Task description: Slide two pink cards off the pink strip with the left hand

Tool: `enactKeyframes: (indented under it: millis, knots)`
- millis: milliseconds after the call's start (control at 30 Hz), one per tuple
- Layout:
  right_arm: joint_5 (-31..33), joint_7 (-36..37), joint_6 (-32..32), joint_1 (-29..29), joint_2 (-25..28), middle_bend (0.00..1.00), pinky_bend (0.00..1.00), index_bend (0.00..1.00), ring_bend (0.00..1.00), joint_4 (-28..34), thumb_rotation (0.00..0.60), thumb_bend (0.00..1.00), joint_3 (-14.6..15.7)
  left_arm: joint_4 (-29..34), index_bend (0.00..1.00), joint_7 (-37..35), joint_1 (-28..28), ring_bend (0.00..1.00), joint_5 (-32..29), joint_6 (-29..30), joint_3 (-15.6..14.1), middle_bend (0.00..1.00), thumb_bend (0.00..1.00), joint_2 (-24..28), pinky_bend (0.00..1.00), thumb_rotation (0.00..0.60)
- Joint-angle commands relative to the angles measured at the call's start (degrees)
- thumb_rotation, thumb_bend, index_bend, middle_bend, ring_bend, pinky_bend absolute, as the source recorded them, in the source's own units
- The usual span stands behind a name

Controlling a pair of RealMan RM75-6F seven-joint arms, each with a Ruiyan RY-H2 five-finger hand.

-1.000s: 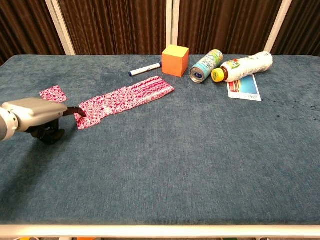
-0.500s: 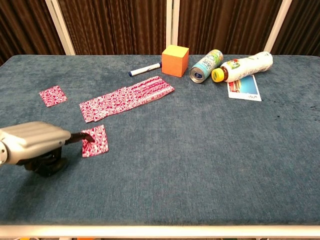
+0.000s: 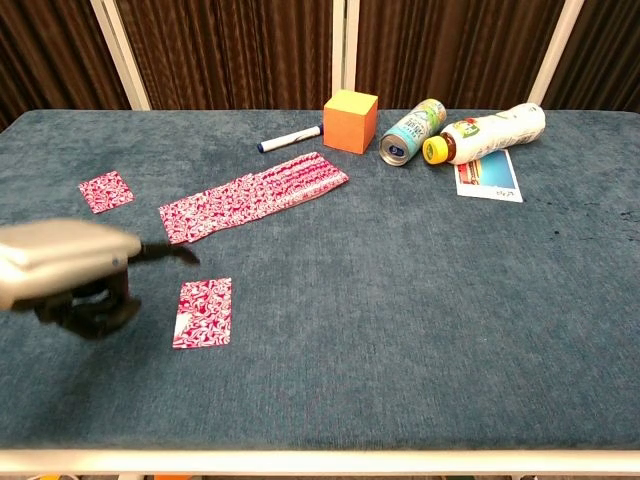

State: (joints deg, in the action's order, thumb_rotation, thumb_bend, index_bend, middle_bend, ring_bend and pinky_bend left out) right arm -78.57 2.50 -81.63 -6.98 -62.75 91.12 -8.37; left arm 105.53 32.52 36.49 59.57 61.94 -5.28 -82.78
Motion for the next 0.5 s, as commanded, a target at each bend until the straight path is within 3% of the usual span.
enactKeyframes:
  millis: [33,133,200,267,300,367,500]
  knots:
    - [-0.1,0.0,-0.1,0.0,0.1,0.0,0.0,0.0,0.0,0.1,0.6,0.25,0.0,-3.4,0.12,-6.4,-3.6,0.78,5.7,7.3,3.5,0.74,0.56,0.1,0.9,0.6]
    - [-0.3,0.3,-0.4,0.0,0.1,0.0,0.0,0.0,0.0,0.2,0.6,0.25,-0.1,-7.3,0.12,-8.3,-6.4,0.5,8.7,13.8,5.1,0.54,0.53,-0.4,0.71,0.6]
    - [-0.5,0.5,-0.4,0.0,-0.1,0.0,0.0,0.0,0.0,0.1,0.6,0.25,-0.1,-9.4,0.12,-7.7,-7.7,0.24,8.5,16.5,6.0,0.33,0.5,-0.3,0.48,0.6]
    - [-0.8,0.6,-0.2,-0.2,-0.4,0.0,0.0,0.0,0.0,-0.1,0.6,0.25,0.1,-11.6,0.12,-7.5,-9.2,0.06,8.2,19.0,7.0,0.14,0.47,0.0,0.25,0.6]
    - [-0.9,0.6,-0.2,-0.2,-0.5,0.0,0.0,0.0,0.0,-0.2,0.6,0.25,0.1,-12.4,0.11,-7.9,-9.9,0.02,8.2,19.9,7.4,0.07,0.44,0.1,0.16,0.6]
    - [-1.2,0.7,-0.1,-0.4,-0.9,0.0,0.0,0.0,0.0,-0.4,0.6,0.25,0.2,-13.7,0.11,-11.0,-11.5,0.0,8.4,21.5,8.1,0.01,0.39,0.5,0.09,0.578]
    - [-1.3,0.8,0.0,-0.6,-1.4,0.0,0.0,0.0,0.0,-0.8,0.6,0.25,0.2,-16.2,0.11,-17.3,-14.3,0.0,9.8,23.1,8.4,0.0,0.35,0.9,0.07,0.486]
